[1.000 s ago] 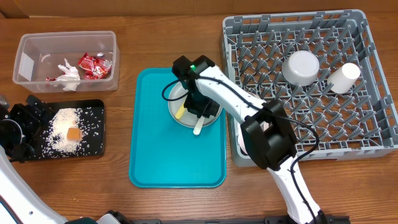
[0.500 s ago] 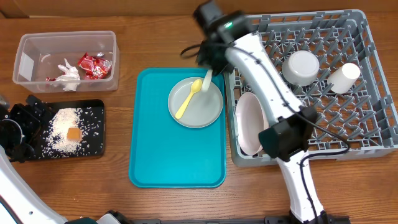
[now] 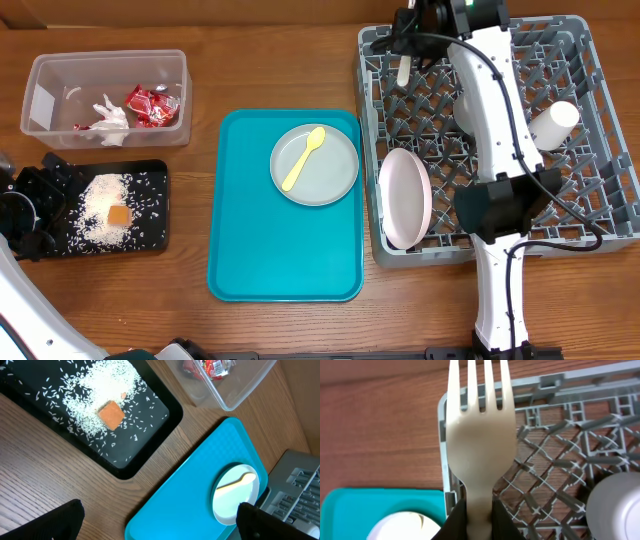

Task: Sort waste into correct bins and load items into the dishwasher rack
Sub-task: 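Carry the white fork into the rack's left edge and release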

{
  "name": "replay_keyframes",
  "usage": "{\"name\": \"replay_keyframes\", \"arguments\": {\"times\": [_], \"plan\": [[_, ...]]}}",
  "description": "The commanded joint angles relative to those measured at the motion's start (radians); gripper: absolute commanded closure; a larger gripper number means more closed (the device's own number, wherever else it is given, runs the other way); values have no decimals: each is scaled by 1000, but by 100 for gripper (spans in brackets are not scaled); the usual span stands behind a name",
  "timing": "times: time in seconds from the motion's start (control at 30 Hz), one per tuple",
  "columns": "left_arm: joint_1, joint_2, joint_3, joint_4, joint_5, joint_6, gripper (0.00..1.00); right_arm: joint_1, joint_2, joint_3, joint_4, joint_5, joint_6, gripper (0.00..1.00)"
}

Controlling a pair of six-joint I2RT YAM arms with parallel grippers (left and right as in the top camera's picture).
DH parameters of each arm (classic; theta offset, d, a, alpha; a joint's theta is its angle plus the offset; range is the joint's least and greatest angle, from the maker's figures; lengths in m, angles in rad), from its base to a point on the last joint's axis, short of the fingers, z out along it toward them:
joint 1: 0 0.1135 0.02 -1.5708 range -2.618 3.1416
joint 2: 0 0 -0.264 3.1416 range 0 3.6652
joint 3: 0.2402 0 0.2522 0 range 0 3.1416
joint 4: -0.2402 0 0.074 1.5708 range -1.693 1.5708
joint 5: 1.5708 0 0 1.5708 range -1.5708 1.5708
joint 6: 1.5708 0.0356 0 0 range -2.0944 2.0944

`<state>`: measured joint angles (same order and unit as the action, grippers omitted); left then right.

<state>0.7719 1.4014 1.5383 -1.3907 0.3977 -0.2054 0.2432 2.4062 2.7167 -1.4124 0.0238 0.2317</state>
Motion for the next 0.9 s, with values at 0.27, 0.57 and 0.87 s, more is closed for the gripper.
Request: {"name": "replay_keyframes", "arguments": {"times": [0.27,0.57,0.87], "plan": [[-9,-2,-6,1,16,23,0,18,-7,-198,103,-4,-68,55],[-9,-2,-6,1,17,23,0,17,-9,-138,35,-3,-21,0],[-9,-2,-6,1,17,23,0,55,-13,127,-145,-116,116,0]]}}
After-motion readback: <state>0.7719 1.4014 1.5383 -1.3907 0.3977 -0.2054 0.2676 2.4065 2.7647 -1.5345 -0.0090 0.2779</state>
